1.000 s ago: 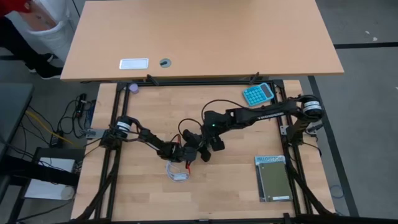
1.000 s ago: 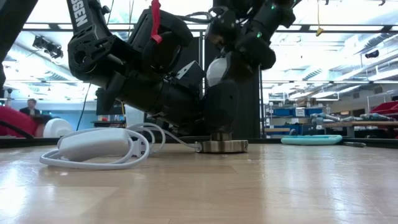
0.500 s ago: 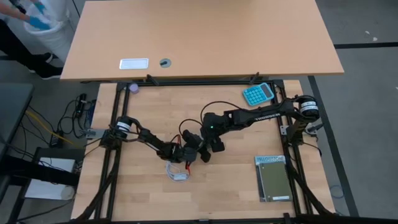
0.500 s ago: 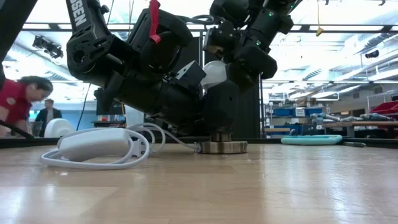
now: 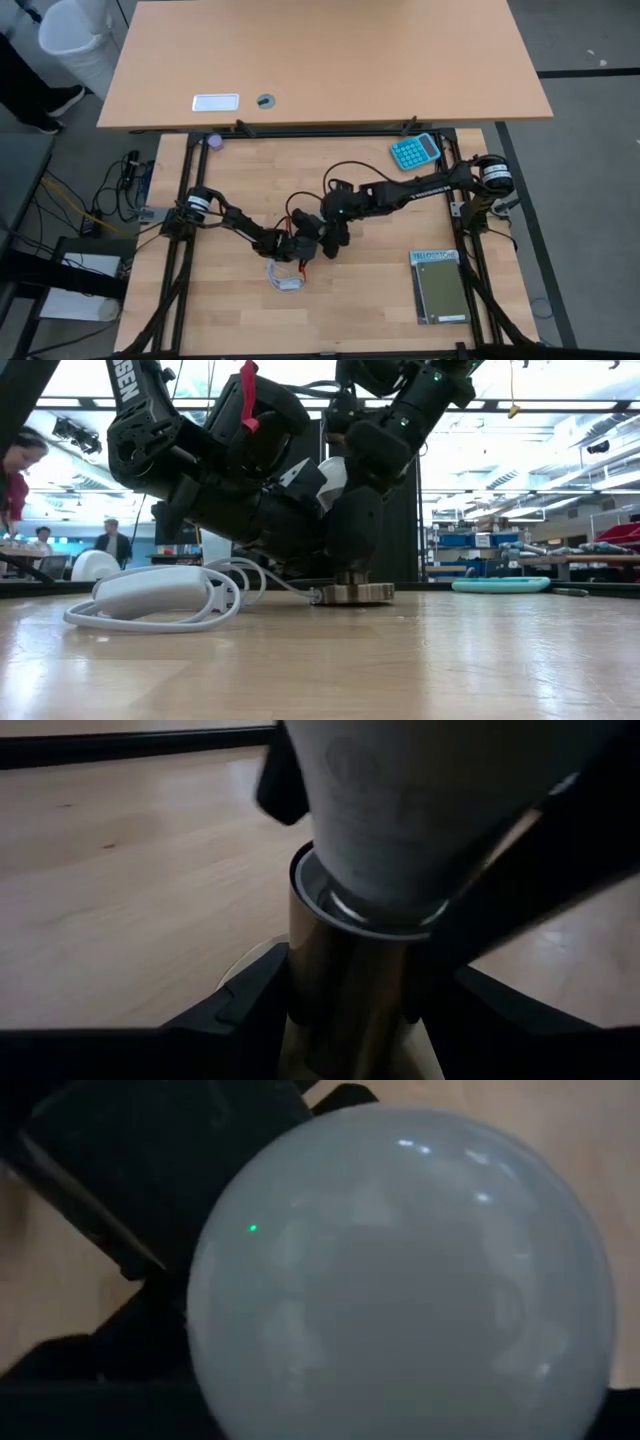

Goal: Screw lightbulb
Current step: Insert the lightbulb into the socket

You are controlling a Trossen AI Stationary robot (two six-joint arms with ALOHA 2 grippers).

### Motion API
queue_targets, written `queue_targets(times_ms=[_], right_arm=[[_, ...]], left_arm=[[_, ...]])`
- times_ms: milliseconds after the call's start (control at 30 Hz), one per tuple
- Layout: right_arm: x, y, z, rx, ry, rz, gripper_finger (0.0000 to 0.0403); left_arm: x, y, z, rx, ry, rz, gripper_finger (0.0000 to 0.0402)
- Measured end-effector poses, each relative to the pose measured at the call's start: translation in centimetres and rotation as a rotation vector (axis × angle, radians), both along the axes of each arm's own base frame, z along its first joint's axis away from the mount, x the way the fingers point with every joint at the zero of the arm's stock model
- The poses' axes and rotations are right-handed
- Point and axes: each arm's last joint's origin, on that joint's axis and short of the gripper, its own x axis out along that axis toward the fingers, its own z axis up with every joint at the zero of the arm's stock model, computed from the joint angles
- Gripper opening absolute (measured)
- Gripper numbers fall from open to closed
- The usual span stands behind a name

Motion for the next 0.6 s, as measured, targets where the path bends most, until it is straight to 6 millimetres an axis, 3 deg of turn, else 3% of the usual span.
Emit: queue_targets(times_ms=[333,600], right_arm=[[0.8,0.8,-1.9,0.042,-0.056,-0.200,0.0212],[0.8,1.8,-2.0,-0.001,-0.071,-0.211,0.0213]], left_arm=[[-0.2,0.2,-0.1,0.024,0.003,0.055,0.0206],[-0.4,-0.2,-0.3,0.030,0.023,0.065,0.0206]])
